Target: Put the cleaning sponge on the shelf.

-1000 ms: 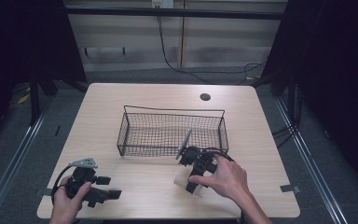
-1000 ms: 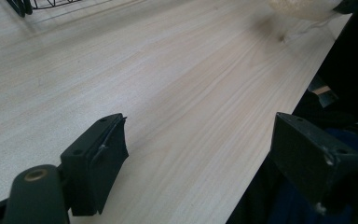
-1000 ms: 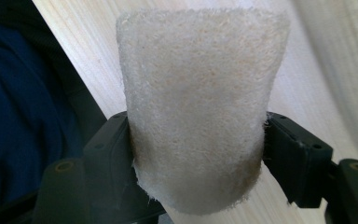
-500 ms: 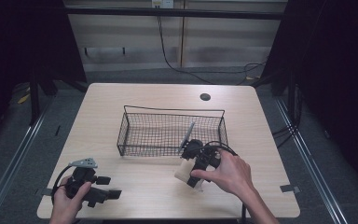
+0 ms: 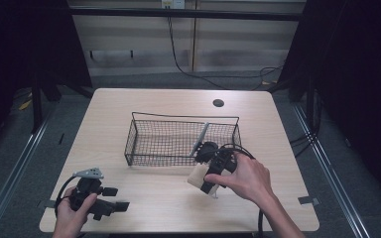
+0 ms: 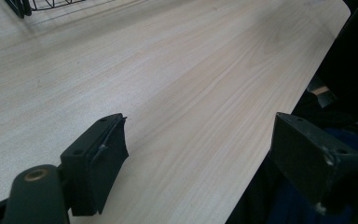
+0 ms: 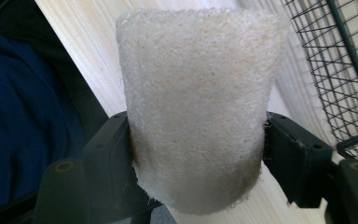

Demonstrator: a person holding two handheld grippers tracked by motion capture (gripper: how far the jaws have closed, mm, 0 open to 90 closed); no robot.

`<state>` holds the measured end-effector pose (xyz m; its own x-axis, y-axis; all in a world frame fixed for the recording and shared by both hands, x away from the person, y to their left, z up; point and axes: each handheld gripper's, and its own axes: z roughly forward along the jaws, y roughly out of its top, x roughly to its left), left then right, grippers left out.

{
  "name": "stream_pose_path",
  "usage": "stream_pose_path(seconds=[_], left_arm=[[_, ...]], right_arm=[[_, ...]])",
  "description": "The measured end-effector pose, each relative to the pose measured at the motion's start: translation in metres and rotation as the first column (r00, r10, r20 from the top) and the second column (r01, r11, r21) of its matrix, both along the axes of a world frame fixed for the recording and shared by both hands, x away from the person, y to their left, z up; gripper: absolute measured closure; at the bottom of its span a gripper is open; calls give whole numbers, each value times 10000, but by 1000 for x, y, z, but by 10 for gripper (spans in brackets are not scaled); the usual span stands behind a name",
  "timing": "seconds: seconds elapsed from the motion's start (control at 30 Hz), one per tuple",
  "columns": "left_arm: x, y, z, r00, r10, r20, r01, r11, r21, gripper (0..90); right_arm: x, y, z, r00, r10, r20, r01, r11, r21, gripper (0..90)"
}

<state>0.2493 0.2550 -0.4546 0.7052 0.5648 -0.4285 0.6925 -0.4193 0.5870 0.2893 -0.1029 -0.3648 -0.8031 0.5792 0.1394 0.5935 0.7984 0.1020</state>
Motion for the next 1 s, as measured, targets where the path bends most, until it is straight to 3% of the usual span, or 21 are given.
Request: stream_pose_path(seconds=[0.6, 1.0], left_arm=[[0, 0, 0, 10000, -5, -4, 5, 10000, 12, 184], [0, 0, 0, 10000, -20, -9, 20, 10000, 0, 184]], right_arm=[[14, -4, 14, 9999, 79, -69, -82, 9994, -332, 285], [29, -8, 24, 9992, -379, 120, 383, 9986, -363, 285]])
